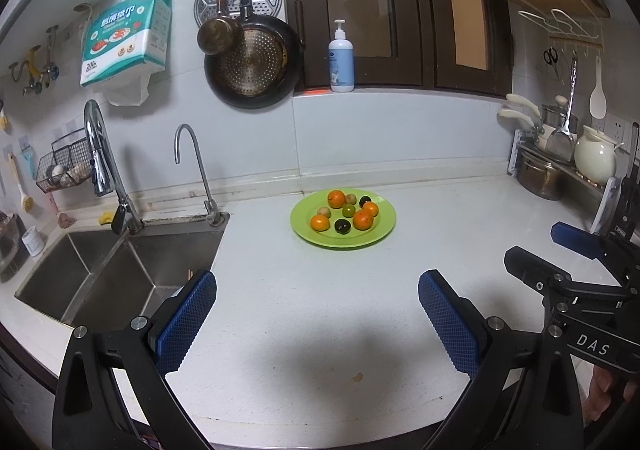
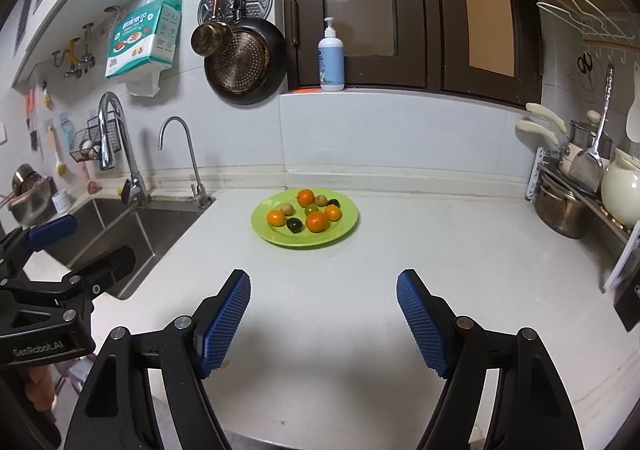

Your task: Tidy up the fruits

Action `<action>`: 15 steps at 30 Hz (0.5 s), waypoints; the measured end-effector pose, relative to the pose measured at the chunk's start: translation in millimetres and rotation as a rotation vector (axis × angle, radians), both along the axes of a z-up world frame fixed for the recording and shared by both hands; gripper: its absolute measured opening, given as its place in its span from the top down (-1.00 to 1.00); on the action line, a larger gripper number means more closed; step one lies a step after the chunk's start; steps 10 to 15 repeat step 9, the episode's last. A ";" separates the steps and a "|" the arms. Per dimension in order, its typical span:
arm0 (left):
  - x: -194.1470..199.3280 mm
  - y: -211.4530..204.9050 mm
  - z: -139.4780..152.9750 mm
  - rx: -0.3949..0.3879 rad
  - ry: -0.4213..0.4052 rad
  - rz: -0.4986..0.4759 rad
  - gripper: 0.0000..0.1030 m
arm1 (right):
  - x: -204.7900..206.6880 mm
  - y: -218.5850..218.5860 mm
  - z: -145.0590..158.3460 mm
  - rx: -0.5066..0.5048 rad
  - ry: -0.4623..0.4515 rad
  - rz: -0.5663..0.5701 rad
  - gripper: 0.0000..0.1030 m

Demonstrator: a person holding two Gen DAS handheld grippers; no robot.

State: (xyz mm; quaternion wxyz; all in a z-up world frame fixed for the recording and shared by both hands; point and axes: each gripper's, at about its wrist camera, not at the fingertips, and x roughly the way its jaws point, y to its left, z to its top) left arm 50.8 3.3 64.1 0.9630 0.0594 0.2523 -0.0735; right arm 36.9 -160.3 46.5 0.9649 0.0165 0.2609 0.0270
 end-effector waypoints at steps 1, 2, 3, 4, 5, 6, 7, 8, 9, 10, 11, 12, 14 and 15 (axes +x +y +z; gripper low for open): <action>-0.4 -0.1 0.0 0.001 0.000 0.000 -1.00 | -0.1 -0.3 0.0 0.000 -0.001 -0.001 -0.48; -0.9 -0.3 0.0 0.003 0.000 -0.002 -1.00 | -0.3 -0.5 -0.1 -0.001 -0.001 -0.002 -0.48; -0.9 -0.4 -0.2 0.003 0.000 -0.002 -1.00 | 0.0 -0.6 0.3 0.001 0.000 -0.001 -0.48; -1.0 -0.2 -0.3 0.002 0.000 -0.001 -1.00 | 0.1 -0.8 0.5 0.002 0.000 0.000 -0.48; -0.9 0.0 -0.2 0.001 0.001 0.000 -1.00 | -0.1 -0.7 0.7 0.001 -0.001 -0.001 -0.48; -1.3 0.0 -0.2 0.001 0.001 0.002 -1.00 | -0.2 -0.8 0.8 0.000 -0.001 -0.002 -0.48; -1.4 0.3 -0.2 0.002 0.000 0.003 -1.00 | 0.1 -1.2 0.7 0.001 -0.001 0.001 -0.48; -1.4 0.3 -0.2 0.002 -0.001 0.005 -1.00 | 0.2 -1.2 0.7 0.000 -0.002 0.001 -0.48; -1.3 0.3 -0.2 0.003 -0.001 0.009 -1.00 | 0.1 -1.2 0.6 -0.001 -0.001 0.000 -0.48; -1.3 0.3 -0.2 0.003 -0.001 0.009 -1.00 | 0.1 -1.2 0.6 -0.001 -0.001 0.000 -0.48; -1.3 0.3 -0.2 0.003 -0.001 0.009 -1.00 | 0.1 -1.2 0.6 -0.001 -0.001 0.000 -0.48; -1.3 0.3 -0.2 0.003 -0.001 0.009 -1.00 | 0.1 -1.2 0.6 -0.001 -0.001 0.000 -0.48; -1.3 0.3 -0.2 0.003 -0.001 0.009 -1.00 | 0.1 -1.2 0.6 -0.001 -0.001 0.000 -0.48; -1.3 0.3 -0.2 0.003 -0.001 0.009 -1.00 | 0.1 -1.2 0.6 -0.001 -0.001 0.000 -0.48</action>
